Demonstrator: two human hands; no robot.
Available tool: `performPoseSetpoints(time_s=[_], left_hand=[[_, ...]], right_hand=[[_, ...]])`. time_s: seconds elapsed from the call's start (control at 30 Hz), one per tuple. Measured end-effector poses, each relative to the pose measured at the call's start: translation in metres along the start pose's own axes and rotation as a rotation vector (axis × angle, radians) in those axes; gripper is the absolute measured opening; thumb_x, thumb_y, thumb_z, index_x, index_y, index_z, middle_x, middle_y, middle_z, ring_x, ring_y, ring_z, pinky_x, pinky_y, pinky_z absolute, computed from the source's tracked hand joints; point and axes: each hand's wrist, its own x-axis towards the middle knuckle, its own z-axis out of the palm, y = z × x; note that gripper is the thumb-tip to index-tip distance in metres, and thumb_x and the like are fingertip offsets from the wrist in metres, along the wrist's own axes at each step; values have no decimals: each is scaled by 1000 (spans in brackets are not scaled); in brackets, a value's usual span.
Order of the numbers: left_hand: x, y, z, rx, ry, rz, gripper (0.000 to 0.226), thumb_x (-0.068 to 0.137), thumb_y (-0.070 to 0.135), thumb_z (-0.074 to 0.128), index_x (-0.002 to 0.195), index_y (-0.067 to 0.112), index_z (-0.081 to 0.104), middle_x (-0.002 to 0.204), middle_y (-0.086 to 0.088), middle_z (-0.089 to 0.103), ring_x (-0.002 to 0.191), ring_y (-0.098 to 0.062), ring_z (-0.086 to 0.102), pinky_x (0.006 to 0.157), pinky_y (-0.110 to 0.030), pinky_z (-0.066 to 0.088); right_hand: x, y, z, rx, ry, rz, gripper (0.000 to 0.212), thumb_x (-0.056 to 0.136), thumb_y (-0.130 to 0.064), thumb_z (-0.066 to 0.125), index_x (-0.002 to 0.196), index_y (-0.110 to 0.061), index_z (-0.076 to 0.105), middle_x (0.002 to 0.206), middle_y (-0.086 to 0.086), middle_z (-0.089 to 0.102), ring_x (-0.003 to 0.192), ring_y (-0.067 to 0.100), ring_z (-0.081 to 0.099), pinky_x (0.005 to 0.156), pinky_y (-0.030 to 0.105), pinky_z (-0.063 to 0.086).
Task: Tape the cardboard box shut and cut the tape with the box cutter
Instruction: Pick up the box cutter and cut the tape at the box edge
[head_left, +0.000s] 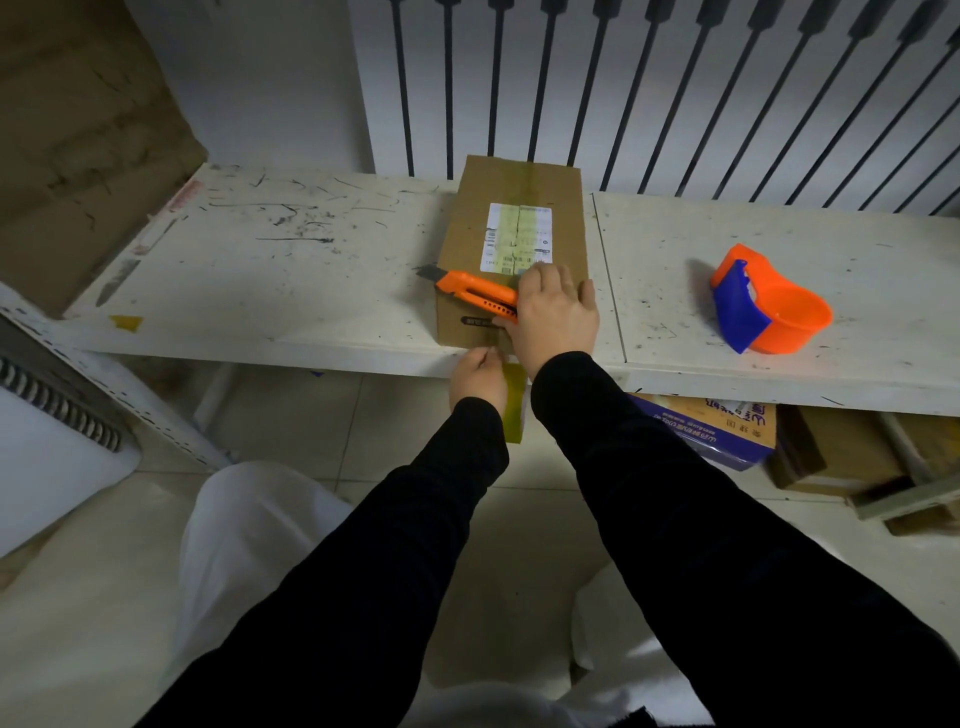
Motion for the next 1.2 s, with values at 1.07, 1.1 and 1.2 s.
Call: performPoseSetpoints(time_s=[1.07,1.1,1.2], left_hand=[[-6,6,-4,282,-4,-41,41,101,20,27,127,6,56,138,-9,52,128,-25,47,104,-27,33],[-6,6,-5,282,-8,-41,41,101,19,28,125,5,58,136,-10,54,126,-26,49,103,-28,34],[-9,5,-5,282,8,-20,37,99,18,35,122,3,59,132,-13,58,124,-28,52,102,-30,38]], right_hand=[[-27,35,-41,79,-68,-102,39,91,-41,50,122,-17,53,117,8,56,107,27,53,87,36,42],[-27,36,-42,69,-61,-110,36,92,-38,50,122,-18,52,117,7,57,107,27,54,87,37,42],[-28,36,-44,32,-54,-129,28,95,-30,46,121,-20,51,115,6,60,105,28,56,89,39,41]])
